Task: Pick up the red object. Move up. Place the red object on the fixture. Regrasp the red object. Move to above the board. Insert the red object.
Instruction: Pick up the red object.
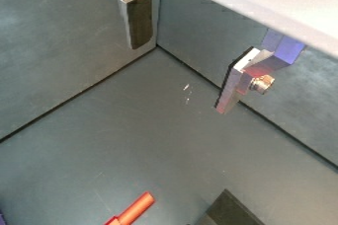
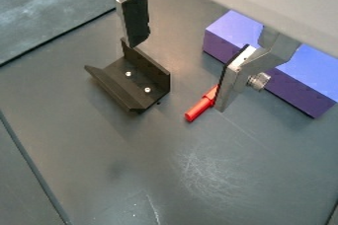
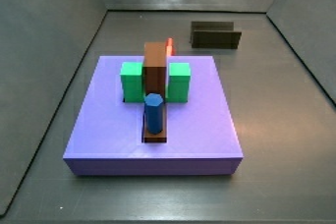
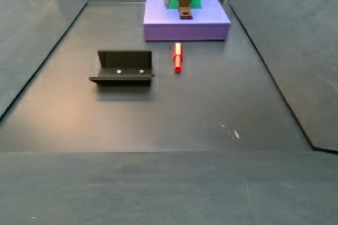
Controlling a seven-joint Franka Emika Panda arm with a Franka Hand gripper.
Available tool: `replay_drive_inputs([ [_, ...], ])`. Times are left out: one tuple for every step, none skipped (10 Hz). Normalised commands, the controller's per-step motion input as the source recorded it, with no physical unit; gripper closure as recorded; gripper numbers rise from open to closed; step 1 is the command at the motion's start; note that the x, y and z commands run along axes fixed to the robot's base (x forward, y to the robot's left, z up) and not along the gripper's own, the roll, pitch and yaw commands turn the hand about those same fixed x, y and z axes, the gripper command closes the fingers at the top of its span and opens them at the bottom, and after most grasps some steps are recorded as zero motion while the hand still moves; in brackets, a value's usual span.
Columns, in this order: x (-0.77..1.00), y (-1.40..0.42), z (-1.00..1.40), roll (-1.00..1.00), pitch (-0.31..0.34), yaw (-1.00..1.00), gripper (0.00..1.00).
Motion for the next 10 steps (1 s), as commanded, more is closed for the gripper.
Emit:
replay_drive_inputs([
  [0.05, -0.38, -0.23, 0.0, 0.0, 0.0, 0.0],
  [0.15, -0.58, -0.24, 0.0, 0.0, 0.0, 0.0],
  [0.19, -0.67, -0.26, 0.0, 0.0, 0.0, 0.0],
  [0.17, -0.73, -0.27, 0.0, 0.0, 0.0, 0.0],
  [0.11, -0.72, -0.28, 0.0, 0.0, 0.0, 0.0],
  [0.08, -0.71, -0.31, 0.0, 0.0, 0.0, 0.0],
  [0.09, -0.65, -0.36, 0.0, 0.0, 0.01, 0.0],
  [0.17, -0.69, -0.43, 0.05, 0.0, 0.02, 0.0],
  [0.17, -0.67, -0.44, 0.06, 0.0, 0.01, 0.0],
  [0.13, -0.53, -0.5, 0.05, 0.0, 0.01, 0.0],
])
